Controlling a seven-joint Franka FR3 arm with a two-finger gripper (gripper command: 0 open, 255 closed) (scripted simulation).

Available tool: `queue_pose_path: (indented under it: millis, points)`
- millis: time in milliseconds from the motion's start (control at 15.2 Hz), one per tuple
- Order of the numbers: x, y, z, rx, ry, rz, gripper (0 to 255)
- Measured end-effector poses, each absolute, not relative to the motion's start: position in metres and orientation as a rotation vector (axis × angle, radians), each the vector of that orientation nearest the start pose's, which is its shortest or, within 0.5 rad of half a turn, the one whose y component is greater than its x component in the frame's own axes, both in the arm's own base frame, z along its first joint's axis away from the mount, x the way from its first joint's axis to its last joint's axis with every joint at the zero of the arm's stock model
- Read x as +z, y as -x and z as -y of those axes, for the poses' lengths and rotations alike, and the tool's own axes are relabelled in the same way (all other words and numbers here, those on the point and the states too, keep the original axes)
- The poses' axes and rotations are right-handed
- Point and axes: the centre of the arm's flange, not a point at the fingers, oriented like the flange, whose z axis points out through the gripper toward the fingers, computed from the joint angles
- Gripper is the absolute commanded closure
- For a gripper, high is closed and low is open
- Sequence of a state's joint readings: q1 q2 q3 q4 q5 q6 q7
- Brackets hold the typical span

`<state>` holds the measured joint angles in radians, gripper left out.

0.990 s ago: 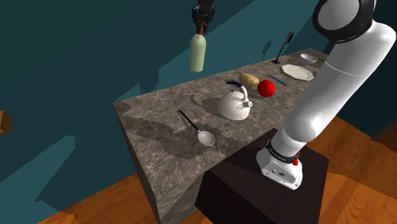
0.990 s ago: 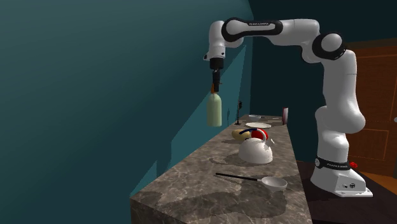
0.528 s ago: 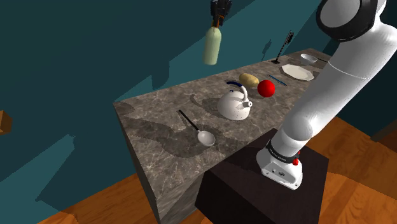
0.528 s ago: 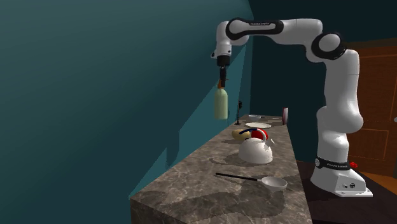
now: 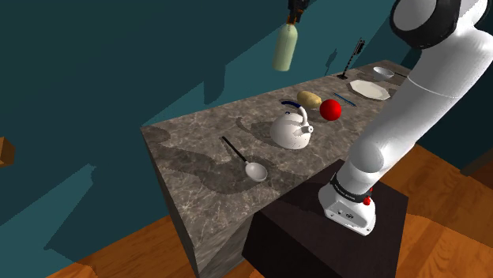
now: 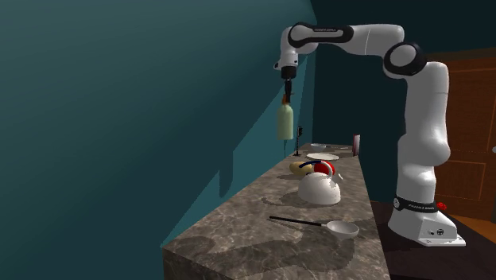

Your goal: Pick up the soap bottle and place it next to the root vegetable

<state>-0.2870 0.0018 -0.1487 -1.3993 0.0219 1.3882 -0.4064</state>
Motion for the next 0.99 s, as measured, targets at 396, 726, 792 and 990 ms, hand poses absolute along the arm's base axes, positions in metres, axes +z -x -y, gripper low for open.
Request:
queue_pose_path:
  millis: [396, 726, 792, 990]
  points:
    - [0.713, -0.455, 0.292, 0.005, 3.116, -0.040, 255]
    - [0.715, -0.439, 0.324, 0.005, 3.116, -0.038, 255]
    - [0.709, -0.439, 0.324, 0.005, 3.116, -0.038, 255]
    - [0.692, -0.439, 0.324, 0.006, 3.116, -0.037, 255]
